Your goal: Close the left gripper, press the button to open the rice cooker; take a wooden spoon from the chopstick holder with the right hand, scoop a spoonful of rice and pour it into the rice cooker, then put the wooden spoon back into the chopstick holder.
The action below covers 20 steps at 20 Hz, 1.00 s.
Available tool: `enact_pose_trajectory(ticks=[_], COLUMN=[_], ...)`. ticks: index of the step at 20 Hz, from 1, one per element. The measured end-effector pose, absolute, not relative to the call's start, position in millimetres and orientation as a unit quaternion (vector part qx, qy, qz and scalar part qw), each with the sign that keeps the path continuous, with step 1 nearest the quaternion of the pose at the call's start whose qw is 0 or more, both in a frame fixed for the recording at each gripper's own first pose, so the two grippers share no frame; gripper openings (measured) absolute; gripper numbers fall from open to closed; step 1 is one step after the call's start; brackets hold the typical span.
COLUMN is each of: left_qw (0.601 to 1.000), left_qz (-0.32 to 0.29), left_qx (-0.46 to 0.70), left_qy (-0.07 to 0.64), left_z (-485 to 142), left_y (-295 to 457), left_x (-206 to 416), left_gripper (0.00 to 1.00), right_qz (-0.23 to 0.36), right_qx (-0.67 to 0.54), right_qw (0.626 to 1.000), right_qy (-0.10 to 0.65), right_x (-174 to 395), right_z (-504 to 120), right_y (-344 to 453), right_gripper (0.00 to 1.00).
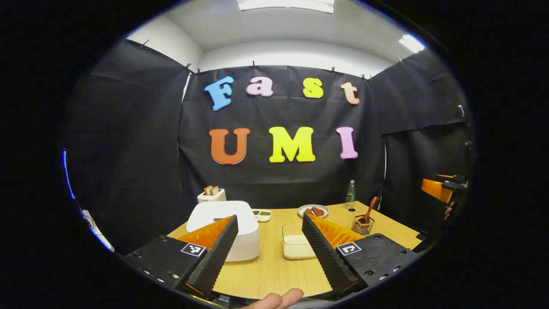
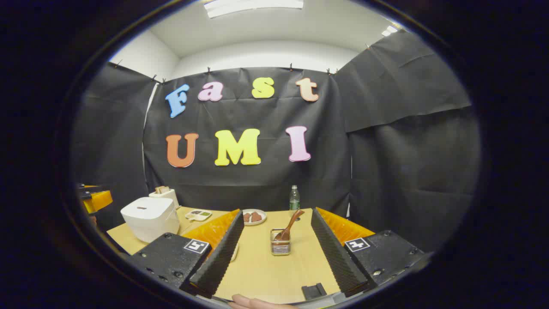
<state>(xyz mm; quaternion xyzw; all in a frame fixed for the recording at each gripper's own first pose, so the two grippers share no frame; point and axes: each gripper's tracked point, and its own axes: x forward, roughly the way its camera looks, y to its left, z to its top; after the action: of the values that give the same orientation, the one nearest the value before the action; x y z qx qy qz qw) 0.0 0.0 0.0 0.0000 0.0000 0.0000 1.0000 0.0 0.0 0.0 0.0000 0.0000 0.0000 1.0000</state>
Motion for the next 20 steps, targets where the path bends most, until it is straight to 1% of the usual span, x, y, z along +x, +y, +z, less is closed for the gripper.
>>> enact_pose_trajectory(ticks=[5, 9, 11, 14, 17, 18, 20], left_qw=[1.0, 1.0, 1.0, 0.999, 0.999, 0.999, 0.998], left_qz=[0.001, 0.013, 0.012, 0.011, 0.025, 0.038, 0.052], left_qx=[-0.002, 0.007, 0.02, 0.04, 0.029, 0.027, 0.034], left_qy=[-0.001, 0.001, -0.011, -0.026, -0.017, -0.003, 0.011], left_z=[1.5, -1.8, 3.9, 5.6, 2.6, -3.1, -8.8], left_y=[2.0, 11.6, 13.8, 23.4, 38.4, 47.1, 61.3], left_x=[0.3, 7.3, 12.5, 29.3, 51.1, 57.3, 69.3], left_gripper=[0.95, 0.95, 0.95, 0.95, 0.94, 0.92, 0.78], right_qz=[-0.002, -0.005, -0.006, -0.007, -0.007, -0.009, -0.013], right_qx=[0.0, 0.01, 0.014, 0.022, 0.034, 0.036, 0.038], right_qw=[1.0, 1.0, 1.0, 1.0, 0.999, 0.999, 0.999], right_qy=[-0.009, -0.013, -0.016, -0.017, -0.014, -0.012, -0.01], right_x=[-2.2, -3.2, -1.7, -0.1, 4.2, 6.4, 9.6], right_z=[2.9, 0.2, 0.1, -4.7, -11.4, -14.1, -17.7], right_y=[-5.3, -10.1, -14.1, -19.2, -26.9, -30.4, -37.0], right_gripper=[0.99, 0.99, 0.99, 0.99, 0.99, 0.99, 0.99])
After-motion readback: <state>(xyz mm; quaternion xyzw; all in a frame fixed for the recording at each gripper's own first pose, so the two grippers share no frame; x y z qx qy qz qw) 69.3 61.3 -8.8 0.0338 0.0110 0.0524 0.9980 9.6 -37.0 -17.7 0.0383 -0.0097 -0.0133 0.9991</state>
